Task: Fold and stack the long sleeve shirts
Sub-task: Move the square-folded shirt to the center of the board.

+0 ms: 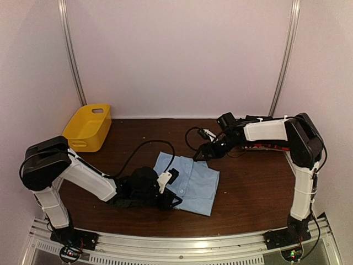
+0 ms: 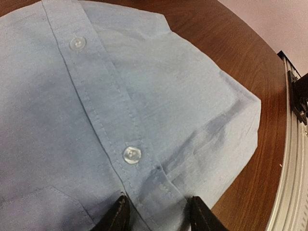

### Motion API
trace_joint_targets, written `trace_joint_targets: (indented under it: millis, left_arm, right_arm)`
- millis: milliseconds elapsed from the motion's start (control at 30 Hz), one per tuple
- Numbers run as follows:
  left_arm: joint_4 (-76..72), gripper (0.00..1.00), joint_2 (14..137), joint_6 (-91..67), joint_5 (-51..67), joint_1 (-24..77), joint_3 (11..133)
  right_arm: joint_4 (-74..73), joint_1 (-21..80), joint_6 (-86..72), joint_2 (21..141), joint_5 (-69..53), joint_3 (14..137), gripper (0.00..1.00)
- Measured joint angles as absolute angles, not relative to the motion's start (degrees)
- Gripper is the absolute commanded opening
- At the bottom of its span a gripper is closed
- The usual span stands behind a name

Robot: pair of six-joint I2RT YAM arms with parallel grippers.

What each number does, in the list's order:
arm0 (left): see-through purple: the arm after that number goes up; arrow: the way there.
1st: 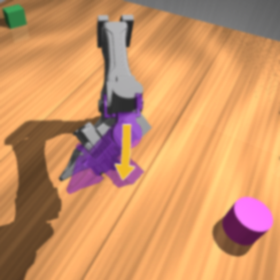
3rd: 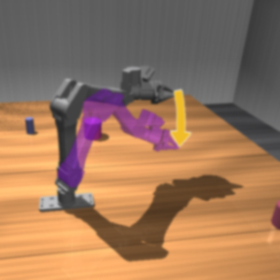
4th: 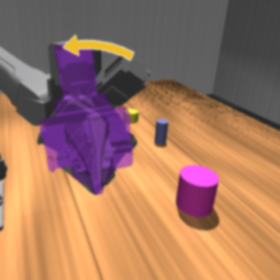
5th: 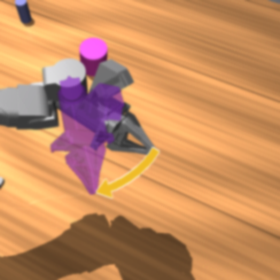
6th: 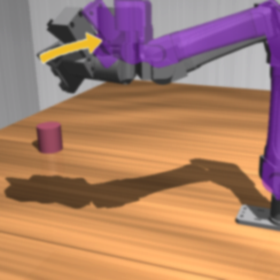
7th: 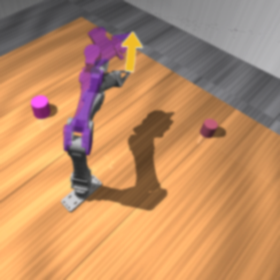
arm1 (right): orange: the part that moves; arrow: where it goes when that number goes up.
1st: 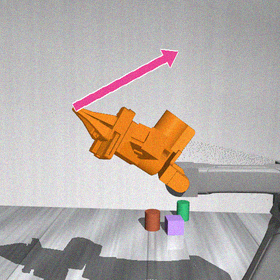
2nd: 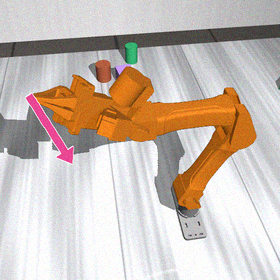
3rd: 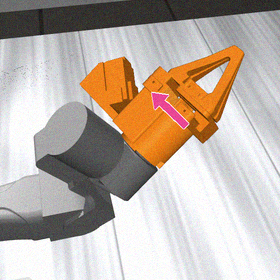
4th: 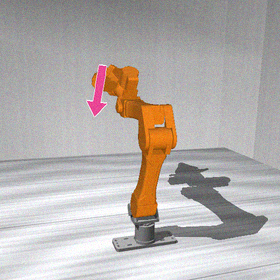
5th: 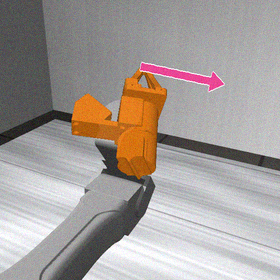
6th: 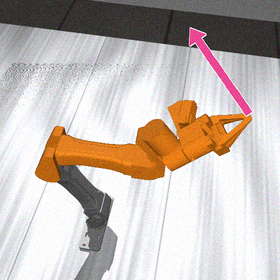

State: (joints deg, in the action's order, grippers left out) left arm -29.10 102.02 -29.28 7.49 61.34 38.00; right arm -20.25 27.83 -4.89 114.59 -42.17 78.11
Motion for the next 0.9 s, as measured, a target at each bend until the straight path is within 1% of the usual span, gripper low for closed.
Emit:
trace_joint_targets:
  millis: [333,633,900]
  left_arm:
    - [-26.33,0.42,101.73,-24.47,8.8,61.34,38.0]
    - [-22.13,0.44,97.56,-21.02,10.96,61.34,35.44]
    - [-20.75,0.45,96.01,-19.59,11.46,61.34,34.5]
  right_arm:
    - [-25.47,27.83,-1.13,118.41,-44.16,83.09,0.9]
    - [-27.35,27.83,0.97,118.41,-44.36,83.29,0.9]
    - [-27.7,28.01,1.8,119.9,-47.13,83.31,0.88]
